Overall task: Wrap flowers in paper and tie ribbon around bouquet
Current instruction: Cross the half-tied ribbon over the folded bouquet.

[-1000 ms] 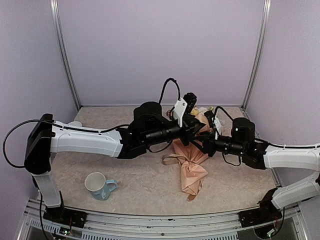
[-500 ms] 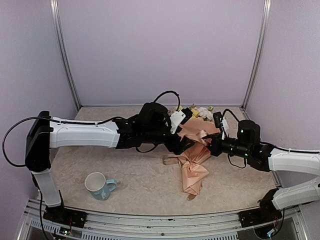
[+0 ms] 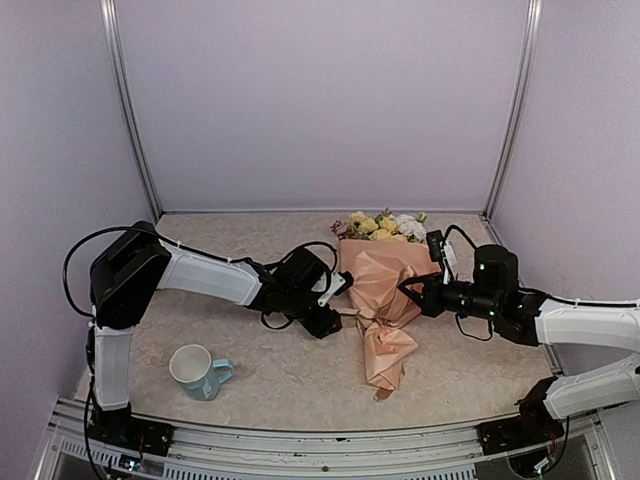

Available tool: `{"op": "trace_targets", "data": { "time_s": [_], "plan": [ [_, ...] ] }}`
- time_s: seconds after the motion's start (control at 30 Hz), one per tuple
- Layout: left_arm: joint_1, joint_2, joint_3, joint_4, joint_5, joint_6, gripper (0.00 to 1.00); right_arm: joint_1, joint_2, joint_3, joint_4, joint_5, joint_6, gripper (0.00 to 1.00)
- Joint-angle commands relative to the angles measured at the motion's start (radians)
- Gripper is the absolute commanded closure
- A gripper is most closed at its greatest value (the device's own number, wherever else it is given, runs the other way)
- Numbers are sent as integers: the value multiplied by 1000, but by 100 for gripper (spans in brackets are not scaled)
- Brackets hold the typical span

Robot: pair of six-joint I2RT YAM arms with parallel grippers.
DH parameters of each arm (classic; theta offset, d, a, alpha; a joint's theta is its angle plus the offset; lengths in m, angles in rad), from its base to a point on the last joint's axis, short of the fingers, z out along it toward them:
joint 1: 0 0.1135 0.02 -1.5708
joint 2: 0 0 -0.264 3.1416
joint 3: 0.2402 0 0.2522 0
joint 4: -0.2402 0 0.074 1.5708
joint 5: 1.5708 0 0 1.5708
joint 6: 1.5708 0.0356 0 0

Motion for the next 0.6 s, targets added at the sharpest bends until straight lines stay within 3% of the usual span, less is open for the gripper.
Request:
{"op": "trace_targets", "data": {
  "time_s": [0.0,0.03,0.1,0.13,0.23,0.33,0.57],
  "plan": [
    [0,3,35,-24,-19,18,49,-10,-28,-22,-14,11,12,100],
    [0,-5,21,-15,-22,21,59,-10,-36,-24,-20,15,12,100],
    [0,-27,-4,6,-34,23,91,-10,-48,-20,-39,21,12,100],
    [0,-41,-19,19,-41,21,100,-10,-51,-12,-57,22,6,98],
    [-5,-105,-77,86,4,24,100,-11,-70,24,-153,69,-14,95],
    [-19,-154,-107,121,27,28,100,-17,-107,68,-320,223,-11,84],
    [-79,-210,-100,75,76,78,100,-93,-197,104,-613,502,86,91]
  ]
}}
